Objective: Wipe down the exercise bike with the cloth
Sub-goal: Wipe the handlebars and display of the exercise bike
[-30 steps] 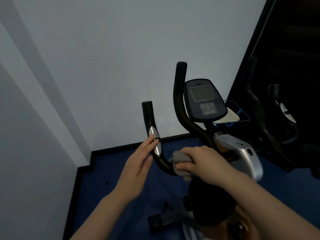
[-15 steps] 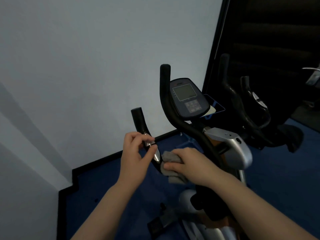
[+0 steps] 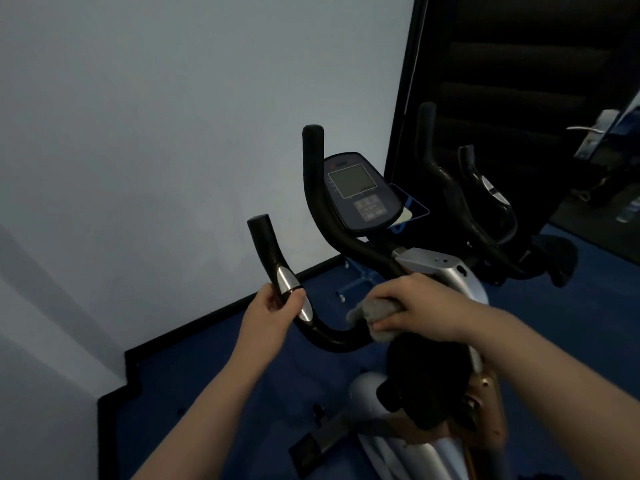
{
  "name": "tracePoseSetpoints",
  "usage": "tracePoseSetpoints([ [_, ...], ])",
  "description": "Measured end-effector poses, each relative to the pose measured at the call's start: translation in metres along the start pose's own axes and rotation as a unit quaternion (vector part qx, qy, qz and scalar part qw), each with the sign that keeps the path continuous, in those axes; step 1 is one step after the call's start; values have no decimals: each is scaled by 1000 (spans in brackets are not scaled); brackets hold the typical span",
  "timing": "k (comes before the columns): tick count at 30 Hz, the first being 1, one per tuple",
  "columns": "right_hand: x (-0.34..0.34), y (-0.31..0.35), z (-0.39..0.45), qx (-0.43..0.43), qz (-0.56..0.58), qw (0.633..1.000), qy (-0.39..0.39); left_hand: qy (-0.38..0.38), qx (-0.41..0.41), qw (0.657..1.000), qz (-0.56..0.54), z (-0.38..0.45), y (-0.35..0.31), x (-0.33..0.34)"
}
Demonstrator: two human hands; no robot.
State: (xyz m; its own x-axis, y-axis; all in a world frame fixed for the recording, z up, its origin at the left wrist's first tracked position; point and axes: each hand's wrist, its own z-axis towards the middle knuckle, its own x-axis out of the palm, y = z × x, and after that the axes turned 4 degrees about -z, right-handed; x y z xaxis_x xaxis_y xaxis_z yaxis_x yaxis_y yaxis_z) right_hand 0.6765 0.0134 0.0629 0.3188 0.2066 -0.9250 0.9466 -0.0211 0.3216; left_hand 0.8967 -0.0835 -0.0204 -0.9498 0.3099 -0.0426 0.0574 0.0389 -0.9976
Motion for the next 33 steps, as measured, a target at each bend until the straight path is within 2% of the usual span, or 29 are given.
tracePoseSetpoints([
  [2, 5, 5, 7, -16, -8, 1000, -14, -9, 2, 1000, -11, -4, 5, 4],
  [6, 23, 21, 14, -79, 64, 995, 5, -34, -8, 997, -64, -11, 13, 15],
  [10, 2, -9, 8, -59, 18, 998, 16, -44, 2, 999, -23, -9, 13, 10],
  [13, 12, 3, 14, -87, -1, 996, -2, -51, 3, 998, -25, -11, 12, 10],
  [15, 26, 18, 19, -130, 45, 990, 23, -65, -4, 997, -50, -15, 12, 20],
  [18, 17, 9, 16, -121, 70, 989, 55, -87, 3, 994, -60, -19, 11, 27],
  [22, 12, -10, 9, -105, -3, 994, 9, -81, 4, 996, -27, -20, 9, 22],
  [25, 29, 14, 20, -113, 24, 993, -21, -109, 2, 992, -57, -23, 6, 29],
  [28, 30, 17, 29, -124, 76, 989, 14, -153, 0, 986, -61, -27, 4, 38],
  [33, 22, -7, 21, -131, 66, 985, 88, -184, -23, 983, -4, -29, -5, 23],
])
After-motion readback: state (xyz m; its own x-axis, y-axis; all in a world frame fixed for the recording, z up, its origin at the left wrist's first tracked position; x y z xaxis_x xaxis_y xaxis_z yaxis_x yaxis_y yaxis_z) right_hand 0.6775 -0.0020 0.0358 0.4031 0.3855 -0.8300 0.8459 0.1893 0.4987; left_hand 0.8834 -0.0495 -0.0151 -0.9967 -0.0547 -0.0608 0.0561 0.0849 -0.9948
